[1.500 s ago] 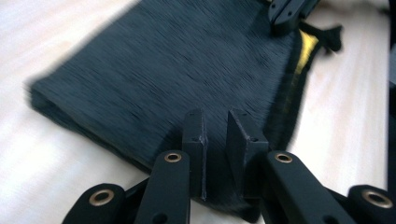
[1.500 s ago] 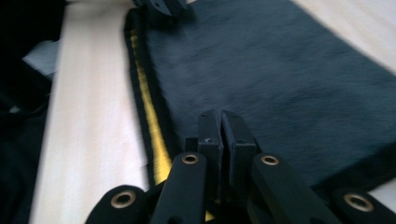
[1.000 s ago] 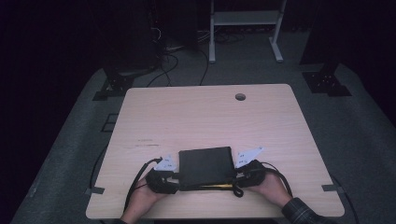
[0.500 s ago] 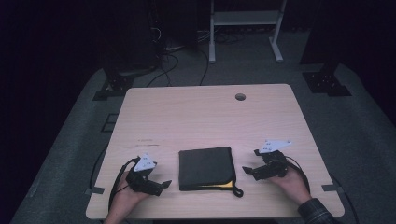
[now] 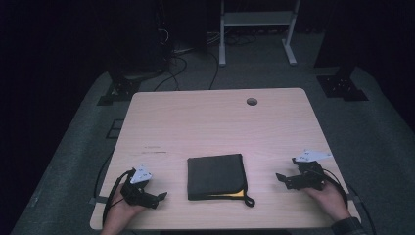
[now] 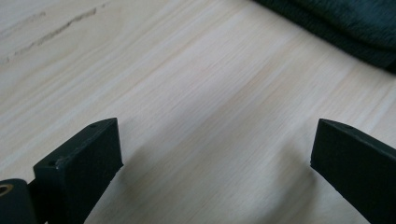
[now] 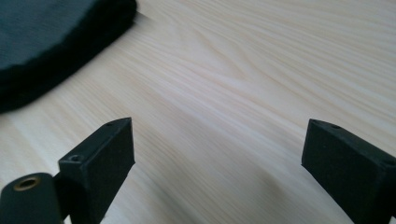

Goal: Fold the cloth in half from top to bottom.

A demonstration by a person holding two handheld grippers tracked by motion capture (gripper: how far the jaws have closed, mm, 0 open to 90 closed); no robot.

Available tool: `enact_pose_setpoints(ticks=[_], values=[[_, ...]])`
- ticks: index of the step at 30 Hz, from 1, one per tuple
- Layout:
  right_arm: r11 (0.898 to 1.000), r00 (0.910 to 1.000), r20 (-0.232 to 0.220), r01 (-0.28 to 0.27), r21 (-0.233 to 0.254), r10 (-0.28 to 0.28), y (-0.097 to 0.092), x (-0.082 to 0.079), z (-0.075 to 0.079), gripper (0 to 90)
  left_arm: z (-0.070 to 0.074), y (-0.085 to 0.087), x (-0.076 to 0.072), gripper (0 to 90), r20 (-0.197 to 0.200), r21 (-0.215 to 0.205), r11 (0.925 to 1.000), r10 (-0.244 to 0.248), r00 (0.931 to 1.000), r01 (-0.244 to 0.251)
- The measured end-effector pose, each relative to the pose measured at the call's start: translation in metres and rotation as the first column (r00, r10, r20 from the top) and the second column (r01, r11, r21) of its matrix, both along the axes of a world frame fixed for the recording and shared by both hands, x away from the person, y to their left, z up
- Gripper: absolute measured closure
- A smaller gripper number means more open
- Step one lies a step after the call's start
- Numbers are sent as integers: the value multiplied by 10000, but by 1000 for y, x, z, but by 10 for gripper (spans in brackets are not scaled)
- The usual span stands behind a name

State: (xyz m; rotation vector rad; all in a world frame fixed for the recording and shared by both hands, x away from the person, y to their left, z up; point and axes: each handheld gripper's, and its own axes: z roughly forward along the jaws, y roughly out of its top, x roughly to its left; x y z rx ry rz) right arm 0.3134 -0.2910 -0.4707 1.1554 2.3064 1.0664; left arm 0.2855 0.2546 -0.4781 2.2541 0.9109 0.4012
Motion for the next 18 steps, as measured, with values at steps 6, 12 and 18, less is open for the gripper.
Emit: enact_pose_setpoints(ticks=[6,12,18], values=[[9983,9987,111,508,-291,-505,-17,-6,-7,86,-4,6,1,0,30,-299,9995,22,10000,-21],[9946,9966,-7,817,-643,-819,-22,-7,-15,79,-5,8,0,0,205,-438,9990,-28,9998,37],[9958,9961,-262,836,-371,-846,-23,-5,-16,74,-6,8,0,0,207,-440,9990,-28,9998,37]])
